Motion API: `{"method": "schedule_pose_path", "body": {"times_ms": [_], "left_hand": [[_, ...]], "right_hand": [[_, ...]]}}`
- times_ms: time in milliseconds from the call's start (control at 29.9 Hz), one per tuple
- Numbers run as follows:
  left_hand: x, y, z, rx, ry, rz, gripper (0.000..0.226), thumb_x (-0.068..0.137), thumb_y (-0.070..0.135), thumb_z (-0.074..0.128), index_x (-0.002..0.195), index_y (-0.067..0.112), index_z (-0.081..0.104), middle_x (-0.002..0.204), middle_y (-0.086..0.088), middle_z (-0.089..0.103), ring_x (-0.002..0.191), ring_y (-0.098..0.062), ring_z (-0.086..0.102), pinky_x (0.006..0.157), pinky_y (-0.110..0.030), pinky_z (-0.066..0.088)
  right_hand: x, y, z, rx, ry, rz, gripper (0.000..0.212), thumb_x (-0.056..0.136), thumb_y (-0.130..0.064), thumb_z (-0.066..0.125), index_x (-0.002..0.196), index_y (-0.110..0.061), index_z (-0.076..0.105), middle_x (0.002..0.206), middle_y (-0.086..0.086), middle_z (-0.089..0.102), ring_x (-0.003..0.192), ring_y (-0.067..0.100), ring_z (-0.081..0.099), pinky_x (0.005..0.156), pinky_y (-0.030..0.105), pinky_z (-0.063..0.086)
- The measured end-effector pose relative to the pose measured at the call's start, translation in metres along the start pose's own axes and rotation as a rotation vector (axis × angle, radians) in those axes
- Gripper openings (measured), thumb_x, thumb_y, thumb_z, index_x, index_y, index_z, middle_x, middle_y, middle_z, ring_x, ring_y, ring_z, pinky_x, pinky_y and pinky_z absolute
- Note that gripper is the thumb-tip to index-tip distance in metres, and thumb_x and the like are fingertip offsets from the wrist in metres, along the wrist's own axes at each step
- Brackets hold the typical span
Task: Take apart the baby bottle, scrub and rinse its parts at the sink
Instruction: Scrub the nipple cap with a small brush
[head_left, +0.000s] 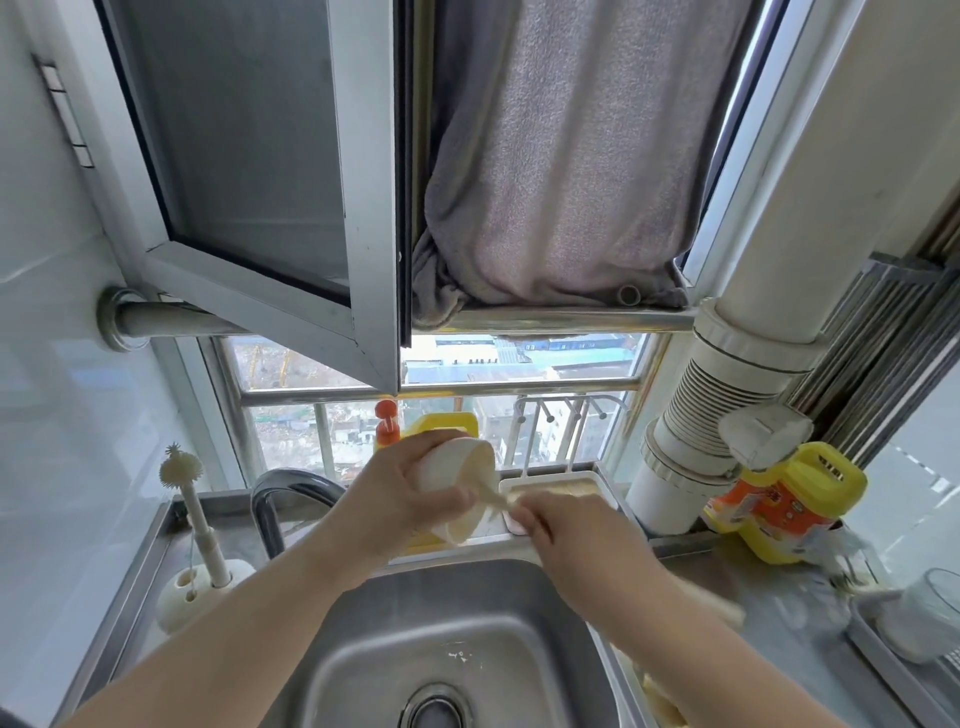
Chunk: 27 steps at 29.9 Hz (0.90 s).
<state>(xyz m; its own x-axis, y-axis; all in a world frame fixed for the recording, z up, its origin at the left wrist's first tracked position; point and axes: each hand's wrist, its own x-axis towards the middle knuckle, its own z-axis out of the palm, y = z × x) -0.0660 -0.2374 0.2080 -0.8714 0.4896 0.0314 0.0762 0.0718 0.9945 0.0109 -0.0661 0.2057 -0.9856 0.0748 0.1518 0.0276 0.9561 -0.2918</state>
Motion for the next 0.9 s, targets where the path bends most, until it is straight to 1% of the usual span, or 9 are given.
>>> {"method": "schedule_pose_path", "body": {"times_ms": [67, 134, 200, 267, 401, 568, 635, 769, 902], "left_hand": [[0.000, -0.002, 0.003, -0.027, -0.007, -0.040, 0.042, 0.067, 0.008, 0.076, 0.101, 0.030, 0.065, 0.088, 0.002, 0.065, 0.065, -0.003, 0.064, 0.054, -0.020, 0.050], [0.001, -0.003, 0.004, -0.038, 0.010, -0.042, 0.044, 0.063, 0.009, 0.075, 0.100, 0.031, 0.064, 0.087, 0.002, 0.066, 0.064, -0.002, 0.064, 0.053, -0.019, 0.050], [0.001, -0.002, 0.004, -0.031, 0.034, -0.008, 0.049, 0.056, 0.015, 0.070, 0.102, 0.031, 0.065, 0.090, 0.003, 0.066, 0.065, 0.000, 0.063, 0.055, -0.017, 0.049], [-0.001, -0.003, 0.003, -0.013, 0.053, 0.025, 0.052, 0.053, 0.015, 0.069, 0.103, 0.031, 0.065, 0.092, 0.002, 0.065, 0.064, 0.000, 0.062, 0.053, -0.016, 0.048], [-0.003, -0.005, 0.002, -0.046, 0.105, 0.052, 0.052, 0.053, 0.014, 0.069, 0.102, 0.033, 0.066, 0.093, -0.002, 0.064, 0.061, -0.004, 0.060, 0.047, -0.015, 0.045], [0.005, -0.002, 0.003, -0.067, 0.064, 0.028, 0.043, 0.056, 0.017, 0.067, 0.095, 0.036, 0.066, 0.078, 0.014, 0.069, 0.066, -0.002, 0.064, 0.055, -0.022, 0.051], [0.009, 0.004, 0.001, -0.044, 0.041, 0.024, 0.044, 0.056, 0.018, 0.067, 0.096, 0.036, 0.065, 0.077, 0.013, 0.069, 0.066, -0.002, 0.064, 0.054, -0.021, 0.050], [0.012, 0.010, -0.001, 0.047, 0.069, 0.084, 0.055, 0.047, 0.024, 0.071, 0.100, 0.037, 0.066, 0.094, 0.006, 0.067, 0.076, -0.010, 0.065, 0.062, -0.028, 0.056], [0.005, -0.003, -0.006, 0.032, 0.042, 0.169, 0.060, 0.044, 0.040, 0.077, 0.103, 0.043, 0.065, 0.098, 0.015, 0.066, 0.083, -0.004, 0.064, 0.067, -0.022, 0.053]], "right_hand": [[0.004, 0.005, -0.004, -0.410, 0.308, -0.136, 0.017, 0.072, -0.021, 0.076, 0.083, -0.023, 0.064, 0.063, -0.003, 0.057, 0.053, 0.022, 0.057, 0.049, 0.026, 0.027], [0.005, 0.000, -0.009, -0.478, 0.337, -0.162, 0.022, 0.066, -0.019, 0.080, 0.080, -0.022, 0.064, 0.059, -0.003, 0.052, 0.049, 0.020, 0.053, 0.048, 0.026, 0.024], [0.005, -0.010, -0.012, -0.246, 0.158, -0.083, 0.004, 0.090, -0.029, 0.059, 0.087, -0.026, 0.060, 0.070, -0.005, 0.054, 0.062, 0.017, 0.054, 0.051, 0.027, 0.027], [-0.001, -0.011, -0.007, 0.155, -0.179, 0.044, 0.027, 0.099, -0.037, 0.039, 0.084, -0.028, 0.060, 0.067, -0.008, 0.051, 0.061, 0.010, 0.049, 0.054, 0.027, 0.034], [-0.002, -0.011, -0.010, 0.685, -0.508, 0.222, 0.035, 0.099, -0.040, 0.039, 0.079, -0.025, 0.064, 0.052, -0.010, 0.045, 0.042, 0.004, 0.038, 0.045, 0.018, 0.030], [0.013, -0.002, -0.014, -0.439, 0.266, -0.150, 0.015, 0.079, -0.025, 0.072, 0.075, -0.021, 0.058, 0.061, -0.002, 0.052, 0.053, 0.019, 0.054, 0.050, 0.025, 0.027], [0.014, -0.002, -0.012, -0.523, 0.432, -0.166, 0.023, 0.067, -0.020, 0.082, 0.069, -0.018, 0.059, 0.052, -0.002, 0.047, 0.042, 0.020, 0.047, 0.045, 0.025, 0.023], [0.009, -0.011, -0.011, 0.117, -0.028, 0.063, 0.026, 0.098, -0.036, 0.042, 0.083, -0.023, 0.060, 0.068, -0.005, 0.056, 0.060, 0.015, 0.055, 0.056, 0.028, 0.038], [0.007, -0.008, -0.016, 0.748, -0.506, 0.208, 0.038, 0.099, -0.042, 0.039, 0.077, -0.024, 0.064, 0.050, -0.010, 0.042, 0.041, 0.007, 0.033, 0.042, 0.019, 0.028]]}}
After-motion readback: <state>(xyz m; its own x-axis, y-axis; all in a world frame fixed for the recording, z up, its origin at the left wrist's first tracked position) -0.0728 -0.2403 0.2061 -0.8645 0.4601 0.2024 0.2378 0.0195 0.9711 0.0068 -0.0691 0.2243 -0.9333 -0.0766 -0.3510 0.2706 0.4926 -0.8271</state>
